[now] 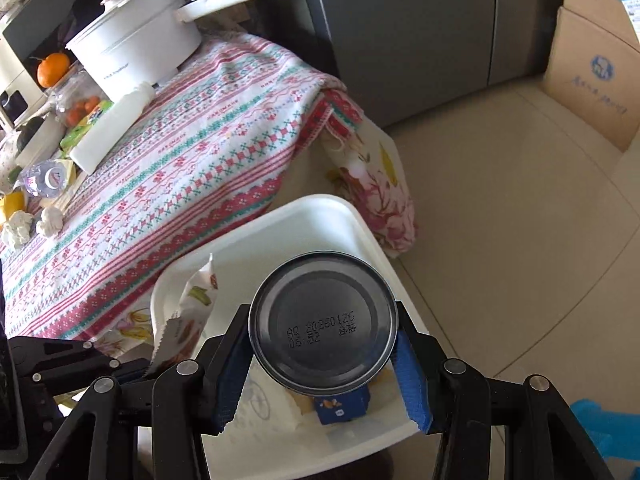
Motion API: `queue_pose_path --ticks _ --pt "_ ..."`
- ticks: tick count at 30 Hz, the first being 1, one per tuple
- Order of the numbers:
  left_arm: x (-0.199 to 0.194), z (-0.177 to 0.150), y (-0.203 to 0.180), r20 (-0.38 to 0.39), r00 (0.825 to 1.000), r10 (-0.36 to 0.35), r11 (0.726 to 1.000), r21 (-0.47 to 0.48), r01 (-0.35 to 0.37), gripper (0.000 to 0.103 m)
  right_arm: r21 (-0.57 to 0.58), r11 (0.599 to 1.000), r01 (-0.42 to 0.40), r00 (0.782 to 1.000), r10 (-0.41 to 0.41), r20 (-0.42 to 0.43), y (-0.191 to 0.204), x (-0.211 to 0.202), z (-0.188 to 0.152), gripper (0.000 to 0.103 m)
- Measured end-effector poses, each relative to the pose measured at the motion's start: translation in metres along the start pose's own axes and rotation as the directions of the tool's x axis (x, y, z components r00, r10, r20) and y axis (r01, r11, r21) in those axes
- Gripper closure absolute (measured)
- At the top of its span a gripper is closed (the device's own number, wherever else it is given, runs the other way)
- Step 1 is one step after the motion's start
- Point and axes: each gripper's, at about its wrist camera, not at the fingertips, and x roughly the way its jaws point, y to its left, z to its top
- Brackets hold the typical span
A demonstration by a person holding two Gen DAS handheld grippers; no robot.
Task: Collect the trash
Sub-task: 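Carry the white packet and red can over the white bin, then open the left tool to drop the packet while the right tool lowers the can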
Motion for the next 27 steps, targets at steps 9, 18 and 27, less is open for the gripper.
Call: queue_pose_path --ticks 9,18,27 --pt "-0.036 -0.005 0.018 0.040 0.999 0.019 0.996 -0.089 -0.016 0.046 -0.007 1.000 0.000 1.000 0.000 -0.005 0.002 0.003 0.002 0.046" --pt "-0.081 -0.023 0.061 0.078 0.988 0.133 0.966 -0.233 -0.112 0.025 -0.042 0.999 0.009 1.000 -0.010 -0.025 0.016 0.008 0.004 0.046" --pt "-0.113 -0.051 0.098 0.075 0.959 0.273 0.921 -0.308 -0.238 0.024 -0.104 0.994 0.027 0.985 -0.044 -0.165 0.041 0.044 0.003 0.046"
